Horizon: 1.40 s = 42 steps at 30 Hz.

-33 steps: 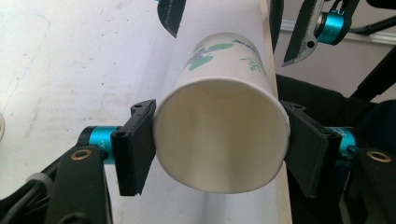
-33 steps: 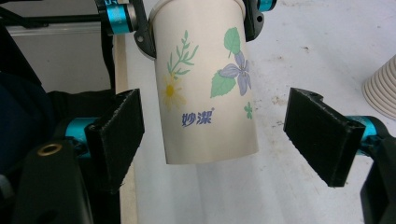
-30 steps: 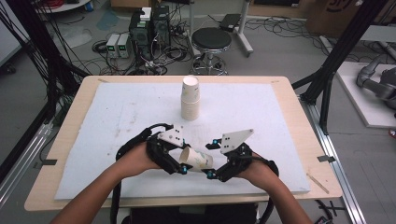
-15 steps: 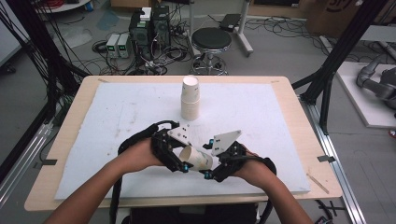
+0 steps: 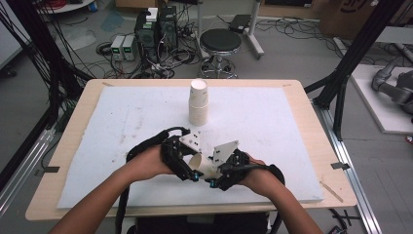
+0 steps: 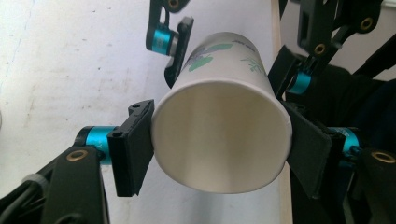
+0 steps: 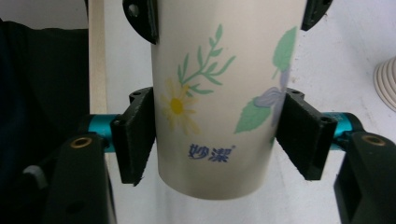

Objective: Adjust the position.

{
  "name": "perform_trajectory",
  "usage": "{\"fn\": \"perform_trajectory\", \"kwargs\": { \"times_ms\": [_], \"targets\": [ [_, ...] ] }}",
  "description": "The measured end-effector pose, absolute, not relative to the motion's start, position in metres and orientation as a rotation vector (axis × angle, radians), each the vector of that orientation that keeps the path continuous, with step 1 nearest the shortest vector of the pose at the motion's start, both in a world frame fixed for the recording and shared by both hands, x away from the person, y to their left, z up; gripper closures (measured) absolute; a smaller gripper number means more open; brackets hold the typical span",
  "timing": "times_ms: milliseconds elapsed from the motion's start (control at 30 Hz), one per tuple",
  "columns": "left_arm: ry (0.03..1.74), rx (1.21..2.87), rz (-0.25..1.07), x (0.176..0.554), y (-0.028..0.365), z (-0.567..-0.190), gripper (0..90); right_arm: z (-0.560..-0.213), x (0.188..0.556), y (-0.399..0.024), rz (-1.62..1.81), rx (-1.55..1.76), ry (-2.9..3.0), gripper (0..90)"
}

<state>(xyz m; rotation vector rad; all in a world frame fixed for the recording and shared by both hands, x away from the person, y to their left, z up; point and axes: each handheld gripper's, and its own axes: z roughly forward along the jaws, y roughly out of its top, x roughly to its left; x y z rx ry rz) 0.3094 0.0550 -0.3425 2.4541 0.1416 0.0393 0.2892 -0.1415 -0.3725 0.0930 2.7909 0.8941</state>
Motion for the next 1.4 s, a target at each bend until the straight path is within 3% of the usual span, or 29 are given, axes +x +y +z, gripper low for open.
{"fn": "perform_trajectory", "kwargs": {
  "times_ms": [400,533,933,1400],
  "targets": [
    [0.168,2.415,0.053,0.308,0.055,-0.345,26.8,-0.379,0.290,-0.140,0.892,0.124,2.801,35.6],
    [0.177,2.329,0.082,0.309,0.062,-0.346,19.5,-0.380,0.292,-0.142,0.873,0.146,2.815,36.4],
    [0.300,2.092,0.122,0.309,0.106,-0.347,19.6,-0.382,0.294,-0.172,0.938,0.278,2.775,36.6],
    [0.509,1.827,0.242,0.306,0.148,-0.389,19.4,-0.399,0.288,-0.217,1.179,0.491,2.591,36.2]
  ]
}}
